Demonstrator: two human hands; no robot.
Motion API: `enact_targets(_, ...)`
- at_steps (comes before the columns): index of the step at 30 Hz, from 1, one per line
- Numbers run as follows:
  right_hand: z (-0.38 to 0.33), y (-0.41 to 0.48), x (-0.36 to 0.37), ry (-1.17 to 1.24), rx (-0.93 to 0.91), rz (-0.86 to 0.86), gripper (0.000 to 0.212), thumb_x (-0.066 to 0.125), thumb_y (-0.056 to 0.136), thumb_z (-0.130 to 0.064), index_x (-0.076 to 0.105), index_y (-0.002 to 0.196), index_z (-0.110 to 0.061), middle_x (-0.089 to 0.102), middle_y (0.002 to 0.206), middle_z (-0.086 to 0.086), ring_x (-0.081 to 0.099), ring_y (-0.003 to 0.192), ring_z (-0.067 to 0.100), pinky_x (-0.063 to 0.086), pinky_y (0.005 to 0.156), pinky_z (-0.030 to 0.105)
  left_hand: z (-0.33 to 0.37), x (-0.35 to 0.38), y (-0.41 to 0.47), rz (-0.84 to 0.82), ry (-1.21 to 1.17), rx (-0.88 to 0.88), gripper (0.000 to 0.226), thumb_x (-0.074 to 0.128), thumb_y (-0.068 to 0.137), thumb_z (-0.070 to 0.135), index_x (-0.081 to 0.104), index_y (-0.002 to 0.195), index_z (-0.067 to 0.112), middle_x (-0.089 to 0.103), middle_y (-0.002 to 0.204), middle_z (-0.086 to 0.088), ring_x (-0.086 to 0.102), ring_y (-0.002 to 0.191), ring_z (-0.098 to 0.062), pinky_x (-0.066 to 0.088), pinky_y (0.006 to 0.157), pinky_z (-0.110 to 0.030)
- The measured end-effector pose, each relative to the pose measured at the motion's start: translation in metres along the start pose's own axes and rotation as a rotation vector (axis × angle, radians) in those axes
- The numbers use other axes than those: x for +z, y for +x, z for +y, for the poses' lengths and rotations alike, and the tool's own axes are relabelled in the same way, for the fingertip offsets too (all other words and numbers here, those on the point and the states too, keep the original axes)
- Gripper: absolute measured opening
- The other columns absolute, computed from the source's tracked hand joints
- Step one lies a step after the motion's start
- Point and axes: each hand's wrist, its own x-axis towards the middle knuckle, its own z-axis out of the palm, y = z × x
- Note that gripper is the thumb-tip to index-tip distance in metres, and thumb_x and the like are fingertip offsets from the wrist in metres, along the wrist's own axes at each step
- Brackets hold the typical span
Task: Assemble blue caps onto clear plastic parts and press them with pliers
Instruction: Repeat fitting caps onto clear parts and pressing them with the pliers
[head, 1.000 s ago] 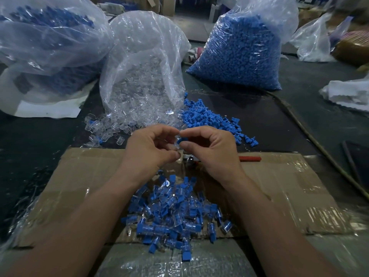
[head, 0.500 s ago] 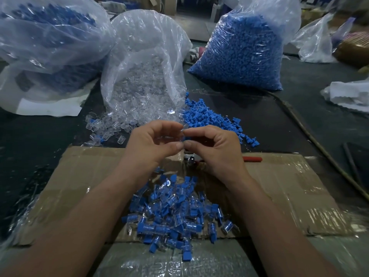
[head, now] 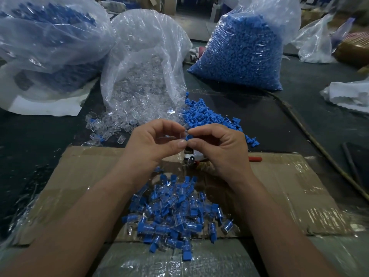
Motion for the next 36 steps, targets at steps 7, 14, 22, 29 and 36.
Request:
enact_targets(7,0.0019,-0.0008,0.0005,0.062,0.022,-0.005,0.018,0.071,0.062,-0.021,0.069,0.080,-0.020,0.070,0.081,-0.007,0.068,0.075,0.010,0.053,0.070,0.019,0.0013,-0.0010,0.0002,-0.014,-0.022,-0.002,0.020,0.069,0.057,0.010,0.070,0.075,0.021,0.071,0.075,0.004,0.067,0.072,-0.007,0.051,0.064,-0.015)
enact_targets(14,0.0041,-0.0003,-0.0013,0.011,-0.019,-0.011,0.017,0.074,0.065,-0.015,0.068,0.080,-0.021,0.067,0.076,-0.012,0.065,0.071,0.002,0.050,0.067,0.013,-0.0002,-0.0002,0.0003,-0.018,-0.007,0.000,0.023,0.072,0.054,0.015,0.072,0.072,0.030,0.071,0.074,0.005,0.068,0.073,-0.010,0.052,0.065,-0.017)
enact_targets(22,0.0054,-0.0023,-0.0004,-0.118,-0.144,-0.044,0.025,0.075,0.068,-0.009,0.066,0.088,-0.022,0.065,0.080,-0.017,0.065,0.074,0.001,0.051,0.069,0.014,0.0013,0.0012,0.0024,-0.002,-0.138,-0.114,0.016,0.067,0.058,0.009,0.064,0.074,0.008,0.069,0.065,-0.003,0.067,0.059,-0.014,0.052,0.052,-0.018)
enact_targets(29,0.0084,-0.0016,0.0027,-0.177,-0.192,-0.063,0.029,0.076,0.066,-0.014,0.066,0.093,-0.018,0.062,0.082,-0.018,0.063,0.077,-0.002,0.051,0.073,0.014,0.0034,0.0014,0.0018,0.041,-0.068,-0.101,0.010,0.068,0.051,0.008,0.068,0.059,0.014,0.066,0.057,-0.002,0.062,0.052,-0.011,0.049,0.049,-0.017)
enact_targets(36,0.0099,-0.0014,0.0023,-0.089,-0.143,-0.093,0.033,0.076,0.067,-0.007,0.068,0.095,-0.022,0.066,0.082,-0.018,0.066,0.077,0.004,0.053,0.074,0.019,0.0022,0.0009,0.0024,0.076,-0.086,-0.079,0.018,0.068,0.049,0.007,0.064,0.065,0.013,0.065,0.059,0.001,0.063,0.055,-0.010,0.049,0.050,-0.017)
